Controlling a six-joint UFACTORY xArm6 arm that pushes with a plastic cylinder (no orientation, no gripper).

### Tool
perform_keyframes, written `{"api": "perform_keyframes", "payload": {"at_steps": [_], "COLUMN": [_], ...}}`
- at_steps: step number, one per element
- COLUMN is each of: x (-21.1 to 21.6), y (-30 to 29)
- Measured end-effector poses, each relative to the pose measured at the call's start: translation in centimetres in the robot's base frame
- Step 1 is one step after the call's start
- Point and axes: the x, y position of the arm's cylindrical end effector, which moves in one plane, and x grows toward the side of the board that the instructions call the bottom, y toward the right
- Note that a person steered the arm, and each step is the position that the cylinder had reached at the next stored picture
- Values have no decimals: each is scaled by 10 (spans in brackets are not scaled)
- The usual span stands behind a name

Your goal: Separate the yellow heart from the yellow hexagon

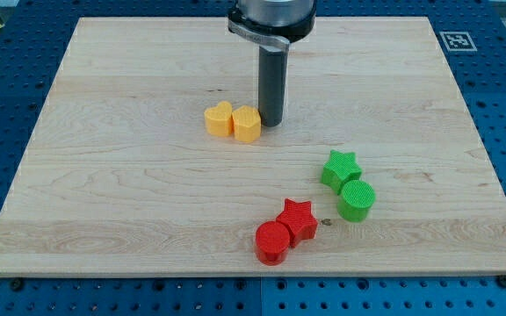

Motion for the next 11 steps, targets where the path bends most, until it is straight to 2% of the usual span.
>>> {"api": "perform_keyframes", "payload": {"at_steps": [2,3,5,7,11], "x": [46,47,43,-1,-133], "y": [32,27,-28,-75,-126]}}
